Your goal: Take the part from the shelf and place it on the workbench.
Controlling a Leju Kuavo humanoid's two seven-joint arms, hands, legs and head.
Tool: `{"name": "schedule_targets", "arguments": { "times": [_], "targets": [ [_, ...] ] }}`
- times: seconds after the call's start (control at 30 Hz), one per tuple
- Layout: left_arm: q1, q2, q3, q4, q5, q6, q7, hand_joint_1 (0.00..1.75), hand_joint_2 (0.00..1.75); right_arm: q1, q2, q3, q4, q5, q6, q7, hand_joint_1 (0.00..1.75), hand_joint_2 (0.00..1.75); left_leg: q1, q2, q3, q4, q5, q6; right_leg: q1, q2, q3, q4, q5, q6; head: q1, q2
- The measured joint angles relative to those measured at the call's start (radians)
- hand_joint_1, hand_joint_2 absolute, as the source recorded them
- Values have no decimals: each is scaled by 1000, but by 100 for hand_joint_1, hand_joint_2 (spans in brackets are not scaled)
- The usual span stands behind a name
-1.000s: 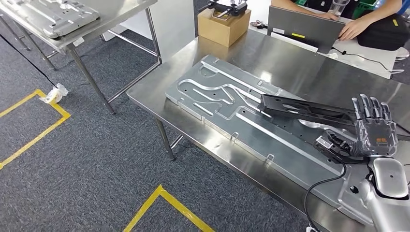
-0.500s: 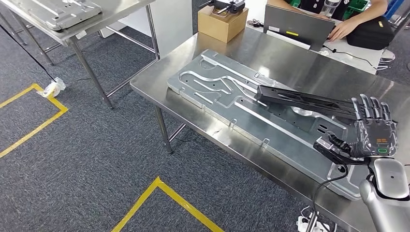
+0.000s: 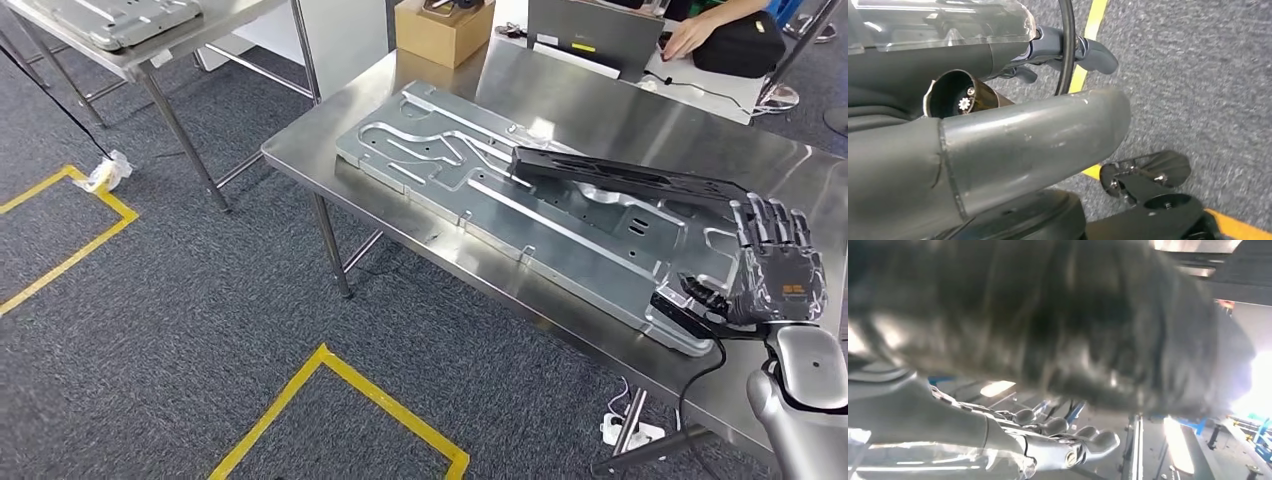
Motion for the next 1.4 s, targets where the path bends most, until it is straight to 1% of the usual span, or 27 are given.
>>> {"name": "schedule_targets", "arguments": {
  "times": [0.1, 0.13, 0.17, 0.2, 0.23, 0.3, 0.37, 0.47, 0.53, 0.6, 0.63, 0.67, 0.7, 0.73, 0.8, 0.87, 0.93, 1.0, 1.03, 1.1, 1.13, 1.17, 1.2, 1.23, 1.3, 1.37, 1.4],
  "targets": [
    [1, 0, 0, 0, 1, 0, 0, 0, 0, 2, 3, 2, -3, -1, 3, 0, 0, 0, 6, -7, -59, 178, -127, -14, -2, 0, -28, -1, 23, -11, -1, 0],
    [1, 0, 0, 0, 1, -1, -1, 0, 0, 3, 5, 2, -3, -4, 5, -1, 0, 0, 8, -7, -68, 225, -145, -17, -2, 0, -38, 1, 29, -10, -1, 0],
    [1, 0, 0, 0, 2, -2, -2, 0, 0, 4, 6, 2, -4, -9, 8, -3, 0, 0, 10, -7, -62, 242, -143, -20, -2, 1, -47, 3, 35, -8, -1, 0],
    [1, 0, 0, 0, 2, -3, -3, 0, 0, 6, 7, 2, -5, -16, 11, -4, 0, 0, 12, -7, -33, 215, -125, -21, -3, 2, -55, 6, 39, -5, -1, 0],
    [1, 0, 0, 0, 1, -3, -4, 0, 0, 8, 8, 3, -7, -24, 13, -6, 0, 0, 13, -7, 15, 150, -101, -20, -3, 3, -61, 10, 42, -2, -1, 0],
    [0, 0, 1, 0, 0, -4, -5, 0, 0, 10, 9, 3, -14, -33, 13, -7, 0, 87, 14, -11, 112, 5, -76, -14, -3, 4, -72, 19, 47, 7, -1, 0],
    [0, 0, 3, 0, -1, -4, -6, 0, 0, 12, 10, 3, -21, -28, 9, -7, 0, 175, 11, -14, 143, -50, -77, -3, -1, 5, -77, 23, 52, 18, -1, 0],
    [1, 0, 7, 0, -3, -5, -7, 0, 0, 17, 9, 4, -26, -9, 3, -8, 0, 175, 12, -14, 138, -63, -65, 20, -2, 4, -88, 36, 53, 37, 0, 0],
    [1, 0, 8, 0, -4, -5, -9, 0, 0, 19, 8, 4, -27, -1, -1, -8, 0, 175, 13, -14, 134, -72, -53, 36, -4, 4, -123, 110, 5, 44, 0, 0],
    [2, -1, 9, 0, -6, -5, -10, 0, 0, 22, 9, 5, -27, 9, -9, -4, 0, 175, 9, -20, 124, -72, -47, 44, -3, 4, -182, 242, -68, 48, 0, 0],
    [3, -1, 9, 0, -7, -5, -10, 0, 0, 25, 10, 7, -27, 14, -13, -1, 0, 175, 7, -24, 120, -72, -45, 45, -3, 4, -205, 295, -88, 49, 0, 0],
    [4, -1, 9, 0, -9, -6, -10, 0, 0, 29, 11, 8, -27, 19, -18, 2, 0, 175, 5, -30, 117, -71, -42, 46, -2, 4, -212, 317, -89, 48, 0, 0],
    [4, -1, 9, 0, -9, -6, -10, 0, 0, 31, 11, 9, -28, 23, -20, 4, 0, 175, 2, -36, 115, -70, -41, 46, -2, 5, -197, 298, -71, 46, 0, 0],
    [4, -1, 9, 0, -10, -6, -11, 0, 0, 33, 12, 10, -30, 25, -22, 6, 0, 175, 0, -44, 114, -68, -39, 45, -1, 11, -162, 239, -38, 40, 0, 0],
    [2, -4, 9, 0, -11, -5, -12, 0, 0, 34, 11, 10, -35, 28, -22, 8, 0, 175, -3, -58, 111, -65, -37, 42, 2, 47, -82, 92, 17, 24, -1, 0],
    [0, -6, 10, 0, -11, -5, -13, 0, 0, 34, 8, 10, -39, 30, -23, 9, 0, 175, 0, -73, 101, -60, -33, 33, 6, 72, -48, 21, 30, 10, -1, 0],
    [-1, -7, 11, 0, -11, -5, -13, 0, 0, 34, 6, 10, -42, 30, -24, 11, 0, 175, 3, -90, 92, -61, -27, 22, 7, 57, -46, 10, 32, 5, -1, 0],
    [1, -8, 12, 0, -12, -5, -13, 0, 0, 33, 6, 11, -46, 30, -24, 12, 0, 175, 0, -81, 79, -39, -42, 10, 2, 34, -38, -5, 39, 0, -2, 0],
    [1, -8, 13, 0, -12, -5, -13, 0, 0, 34, 6, 11, -48, 30, -24, 11, 0, 175, 0, -67, 61, -3, -65, 5, -1, 21, -35, -13, 42, -3, -3, 0],
    [1, -8, 13, 0, -13, -4, -12, 0, 0, 35, 7, 11, -48, 30, -23, 11, 0, 175, 5, -39, -1, 120, -126, -4, -2, -3, -34, -14, 43, -7, -5, 0],
    [1, -8, 14, 0, -14, -4, -12, 0, 0, 36, 8, 12, -48, 30, -23, 11, 0, 175, 8, -32, -31, 179, -147, -8, -2, -16, -34, -12, 41, -7, -5, 0],
    [2, -8, 14, 0, -14, -4, -12, 0, 0, 36, 10, 12, -48, 31, -22, 11, 0, 175, 12, -28, -48, 212, -151, -12, -3, -28, -35, -10, 40, -6, -5, 0],
    [3, -8, 14, 0, -14, -4, -12, 0, 0, 36, 11, 14, -48, 31, -22, 11, 0, 175, 15, -24, -47, 208, -136, -15, -4, -40, -35, -7, 37, -3, -5, 0],
    [4, -8, 14, 0, -15, -3, -12, 0, 0, 36, 12, 15, -48, 31, -22, 11, 0, 175, 17, -16, -25, 165, -106, -18, -6, -51, -35, -3, 34, 0, -5, 0],
    [4, -8, 14, 0, -16, -2, -12, 0, 0, 36, 12, 16, -48, 32, -21, 11, 0, 175, 17, 18, 42, 33, -49, -19, -7, -71, -35, 10, 23, 12, -5, 0],
    [2, -8, 15, 0, -17, -1, -13, 0, 0, 36, 12, 17, -49, 33, -20, 10, 0, 175, 12, 33, 74, -35, -33, -7, -3, -88, -36, 21, 15, 25, -4, 0],
    [3, -8, 15, 0, -18, -1, -13, 0, 0, 36, 11, 17, -49, 34, -20, 9, 0, 175, 8, 27, 73, -37, -36, 1, -1, -96, -35, 22, 13, 30, -4, 0]
  ]
}}
